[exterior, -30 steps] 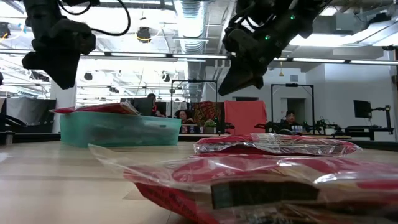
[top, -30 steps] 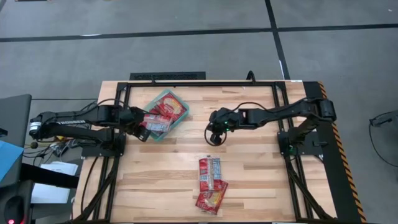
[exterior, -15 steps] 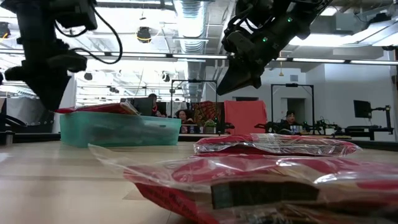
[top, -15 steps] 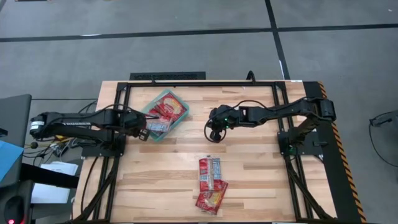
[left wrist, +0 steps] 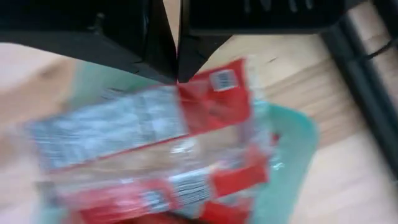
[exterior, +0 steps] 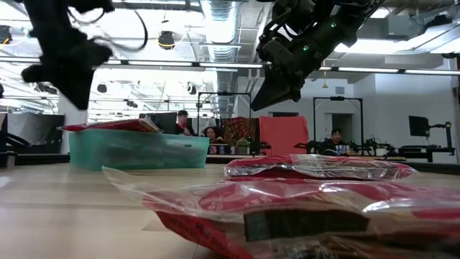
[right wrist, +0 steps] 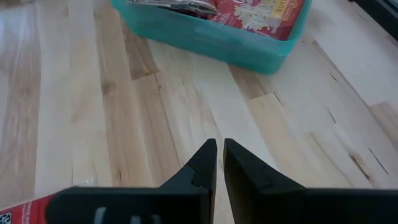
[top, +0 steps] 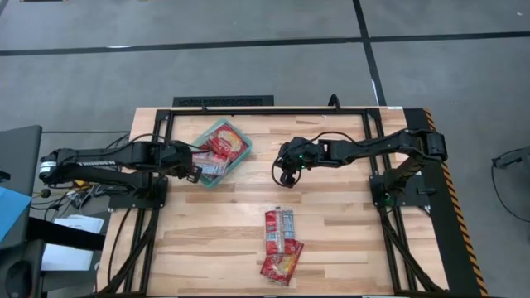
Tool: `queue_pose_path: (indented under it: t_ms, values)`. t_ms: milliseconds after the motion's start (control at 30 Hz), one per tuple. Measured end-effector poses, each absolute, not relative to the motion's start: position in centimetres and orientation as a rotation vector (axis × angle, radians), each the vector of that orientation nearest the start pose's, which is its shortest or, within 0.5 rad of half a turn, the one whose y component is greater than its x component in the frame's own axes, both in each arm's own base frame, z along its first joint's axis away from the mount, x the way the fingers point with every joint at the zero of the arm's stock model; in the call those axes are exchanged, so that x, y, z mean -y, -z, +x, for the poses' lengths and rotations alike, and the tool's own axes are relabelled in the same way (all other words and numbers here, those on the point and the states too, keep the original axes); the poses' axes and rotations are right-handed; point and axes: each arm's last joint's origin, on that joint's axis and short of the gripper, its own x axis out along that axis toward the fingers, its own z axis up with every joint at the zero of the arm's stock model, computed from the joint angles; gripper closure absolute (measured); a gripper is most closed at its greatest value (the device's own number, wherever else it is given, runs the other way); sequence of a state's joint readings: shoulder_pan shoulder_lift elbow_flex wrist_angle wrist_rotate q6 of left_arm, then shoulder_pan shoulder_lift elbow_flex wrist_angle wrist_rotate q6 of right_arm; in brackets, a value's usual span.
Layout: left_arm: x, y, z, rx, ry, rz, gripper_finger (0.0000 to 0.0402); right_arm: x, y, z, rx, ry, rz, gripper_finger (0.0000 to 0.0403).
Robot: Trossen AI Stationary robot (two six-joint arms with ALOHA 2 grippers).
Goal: Sort popcorn bags into baskets
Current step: Put the red popcorn bag into the blue bin
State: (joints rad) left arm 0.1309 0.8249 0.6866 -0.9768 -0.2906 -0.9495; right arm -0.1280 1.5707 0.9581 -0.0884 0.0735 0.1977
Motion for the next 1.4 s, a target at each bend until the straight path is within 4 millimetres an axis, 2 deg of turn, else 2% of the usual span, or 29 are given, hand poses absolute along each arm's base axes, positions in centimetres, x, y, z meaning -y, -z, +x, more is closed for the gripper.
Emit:
queue_pose_path:
  t_ms: [67,133,300,567,733,833,933,1033,1200,1400]
  values:
    - [-2.2,-24.4,13.3,-0.856,-0.801,-0.739,0.0401,4.4,-21.3,32.6,-0.682,0.26,0.202,0.0347]
    - [-1.9,-24.2,13.1,-0.911,-0.767,-0.749,0.0401,4.4,-21.3,32.6,-0.684,0.254,0.185,0.0347]
    - [-1.6,-22.0,12.7,-1.066,-0.78,-0.792,0.0401,4.5,-21.3,32.6,-0.685,0.255,0.177,0.0347]
    - [-2.6,-21.7,12.5,-0.936,-1.011,-0.689,0.0401,4.6,-21.3,32.5,-0.686,0.252,0.166,0.0347]
    - [-3.3,-20.9,12.7,-0.884,-1.038,-0.7,0.0401,4.6,-21.3,32.5,-0.686,0.252,0.162,0.0347]
    - [-3.2,-21.8,13.2,-0.842,-0.992,-0.721,0.0401,4.6,-21.3,32.5,-0.687,0.252,0.162,0.0347]
    - [-2.8,-24.1,13.6,-0.785,-0.91,-0.708,0.0401,4.6,-21.3,32.5,-0.687,0.251,0.16,0.0347]
    - [-2.3,-24.9,13.4,-0.831,-0.851,-0.722,0.0401,4.6,-21.3,32.5,-0.689,0.243,0.141,0.0347]
    - [-1.7,-23.1,13.2,-1.01,-0.764,-0.785,0.0401,4.6,-21.3,32.5,-0.692,0.243,0.138,0.0347]
    - [-1.9,-21.3,13.1,-1.008,-0.868,-0.759,0.0401,4.6,-21.3,32.5,-0.693,0.242,0.138,0.0347]
